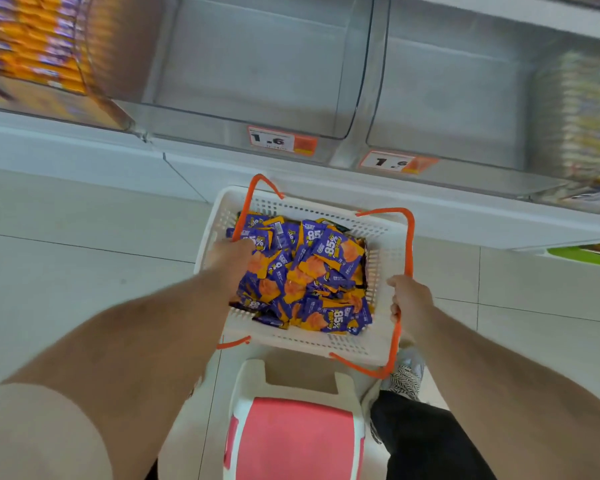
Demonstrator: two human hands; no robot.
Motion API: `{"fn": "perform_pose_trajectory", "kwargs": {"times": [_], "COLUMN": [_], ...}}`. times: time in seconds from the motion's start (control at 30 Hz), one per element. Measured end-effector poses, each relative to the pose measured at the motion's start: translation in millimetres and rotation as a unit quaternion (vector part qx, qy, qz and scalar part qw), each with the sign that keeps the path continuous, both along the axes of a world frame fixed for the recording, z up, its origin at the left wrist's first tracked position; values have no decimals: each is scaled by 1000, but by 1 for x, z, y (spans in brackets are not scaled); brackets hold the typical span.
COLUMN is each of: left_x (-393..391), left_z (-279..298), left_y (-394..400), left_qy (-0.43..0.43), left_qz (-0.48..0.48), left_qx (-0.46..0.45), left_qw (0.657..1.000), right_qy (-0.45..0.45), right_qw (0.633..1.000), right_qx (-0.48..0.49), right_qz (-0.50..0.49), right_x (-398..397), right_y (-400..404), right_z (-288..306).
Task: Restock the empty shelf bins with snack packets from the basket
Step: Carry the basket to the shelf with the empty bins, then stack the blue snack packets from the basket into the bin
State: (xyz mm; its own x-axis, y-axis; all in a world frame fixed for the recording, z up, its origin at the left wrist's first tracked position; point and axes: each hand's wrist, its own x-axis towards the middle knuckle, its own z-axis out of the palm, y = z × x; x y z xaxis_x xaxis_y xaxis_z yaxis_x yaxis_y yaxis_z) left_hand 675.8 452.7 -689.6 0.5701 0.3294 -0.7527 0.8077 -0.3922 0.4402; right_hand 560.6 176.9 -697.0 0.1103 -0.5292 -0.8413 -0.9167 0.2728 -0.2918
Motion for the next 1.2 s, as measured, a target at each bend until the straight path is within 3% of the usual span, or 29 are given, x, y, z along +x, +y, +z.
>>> {"fn": "perform_pose_trajectory", "kwargs": {"times": [0.17, 0.37, 0.47, 0.6, 0.73, 0.93, 1.0, 1.1, 1.2], "left_x": [6, 20, 23, 16, 12, 9, 18, 23, 24], "left_z": [-24, -64, -89, -117, -120, -127, -121, -109, -94], "left_y": [39, 60, 65, 58, 44, 42, 39, 25, 8], "left_qy": [-17, 57, 87, 96, 98, 114, 105, 27, -53], "left_qz": [-79, -163, -199, -152, -126, -107, -110, -293, -452], "left_qx": [137, 248, 239, 216, 230, 212, 215, 298, 269], "left_qw": [987, 953, 946, 960, 960, 965, 965, 908, 849], "right_qy": [55, 147, 167, 189, 188, 184, 187, 127, 27], "right_qw": [995, 976, 976, 954, 933, 939, 925, 853, 807], "right_qx": [-75, -132, -113, -168, -216, -204, -232, -319, -287], "right_qz": [32, 88, 83, 160, 219, 205, 236, 393, 515], "right_x": [-10, -5, -20, -34, -31, -21, -14, 7, 33], "right_y": [-26, -20, -7, -14, -35, -49, -46, -31, -13], "right_z": [-30, -69, -92, -105, -98, -92, -88, -81, -81]}}
